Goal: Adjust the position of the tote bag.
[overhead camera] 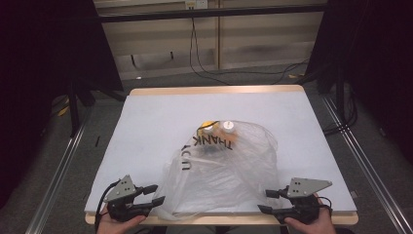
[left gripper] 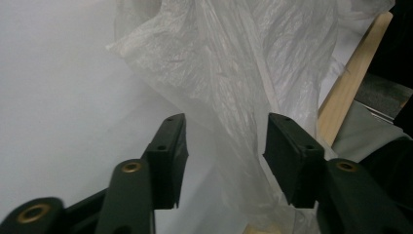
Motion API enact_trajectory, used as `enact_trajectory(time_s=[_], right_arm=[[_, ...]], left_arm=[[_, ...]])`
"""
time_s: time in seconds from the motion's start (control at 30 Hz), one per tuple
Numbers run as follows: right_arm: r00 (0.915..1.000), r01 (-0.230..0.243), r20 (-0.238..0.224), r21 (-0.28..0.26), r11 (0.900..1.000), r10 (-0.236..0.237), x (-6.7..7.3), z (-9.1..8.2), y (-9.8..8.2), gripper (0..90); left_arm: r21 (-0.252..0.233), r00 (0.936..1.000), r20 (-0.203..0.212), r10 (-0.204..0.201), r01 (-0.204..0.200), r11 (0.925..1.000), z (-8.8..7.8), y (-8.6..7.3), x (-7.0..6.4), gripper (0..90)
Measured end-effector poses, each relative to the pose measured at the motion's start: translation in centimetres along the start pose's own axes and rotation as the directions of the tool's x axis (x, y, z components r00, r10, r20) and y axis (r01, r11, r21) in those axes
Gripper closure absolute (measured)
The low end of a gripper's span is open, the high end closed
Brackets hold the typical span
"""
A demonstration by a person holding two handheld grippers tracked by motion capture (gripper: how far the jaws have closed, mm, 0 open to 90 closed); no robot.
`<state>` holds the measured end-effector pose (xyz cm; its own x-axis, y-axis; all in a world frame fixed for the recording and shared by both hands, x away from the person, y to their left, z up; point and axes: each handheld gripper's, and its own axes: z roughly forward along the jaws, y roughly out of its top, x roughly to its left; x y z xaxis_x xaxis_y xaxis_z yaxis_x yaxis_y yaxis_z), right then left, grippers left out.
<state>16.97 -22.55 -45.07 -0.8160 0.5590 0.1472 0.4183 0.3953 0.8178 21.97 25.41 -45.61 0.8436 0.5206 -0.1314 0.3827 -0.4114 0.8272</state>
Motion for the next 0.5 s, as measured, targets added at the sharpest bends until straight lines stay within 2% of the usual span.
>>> enact_trajectory(time_s=[0.1, 0.13, 0.17, 0.2, 0.23, 0.27, 0.3, 0.43, 0.5], right_arm=[[1.0, 0.002, -0.003, 0.017, 1.0, -0.002, -0.16, 0.34, -0.01, 50.6], [1.0, 0.004, -0.002, 0.037, 0.999, -0.004, -0.15, 0.62, -0.02, 59.0], [1.0, 0.004, -0.002, 0.037, 0.999, -0.004, -0.15, 0.62, -0.02, 59.0], [1.0, 0.002, -0.003, 0.042, 0.999, -0.002, -0.13, 0.64, -0.02, 63.0], [0.9999, 0.004, 0.009, 0.044, 0.999, -0.005, -0.15, 0.68, -0.02, 68.0], [0.9999, -0.002, 0.011, 0.045, 0.999, 0.002, -0.25, 0.67, -0.05, 75.2], [0.9999, -0.002, 0.011, 0.045, 0.999, 0.002, -0.25, 0.67, -0.05, 75.2], [0.9999, -0.012, 0.009, 0.045, 0.999, 0.011, -0.48, 0.77, 0.05, 87.7], [0.9999, -0.01, 0.012, 0.039, 0.999, 0.01, -0.5, 0.74, 0.12, 89.0]], left_arm=[[0.011, 0.9999, 0.013, 0.009, -0.009, 0.9999, 0.07, 0.03, -0.04, 65.1], [0.011, 0.9992, 0.037, 0.014, -0.015, 0.9998, 0.22, 0.08, -0.08, 70.0], [0.011, 0.9992, 0.037, 0.014, -0.015, 0.9998, 0.22, 0.08, -0.08, 74.0], [0.001, 0.999, 0.044, 0.004, -0.004, 1.0, 0.26, 0.1, -0.15, 74.0], [0.005, 0.999, 0.042, 0.017, -0.017, 0.9998, 0.18, 0.15, -0.04, 77.6], [0.001, 0.9986, 0.052, 0.013, -0.013, 0.9999, 0.13, 0.19, 0.05, 83.6], [0.001, 0.9986, 0.052, 0.013, -0.013, 0.9999, 0.13, 0.19, 0.05, 85.0], [-0.023, 0.9976, 0.068, 0.014, -0.013, 0.9997, 0.18, 0.36, 0.34, 88.0], [-0.031, 0.9974, 0.071, 0.015, -0.013, 0.9994, 0.1, 0.41, 0.44, 88.4]])
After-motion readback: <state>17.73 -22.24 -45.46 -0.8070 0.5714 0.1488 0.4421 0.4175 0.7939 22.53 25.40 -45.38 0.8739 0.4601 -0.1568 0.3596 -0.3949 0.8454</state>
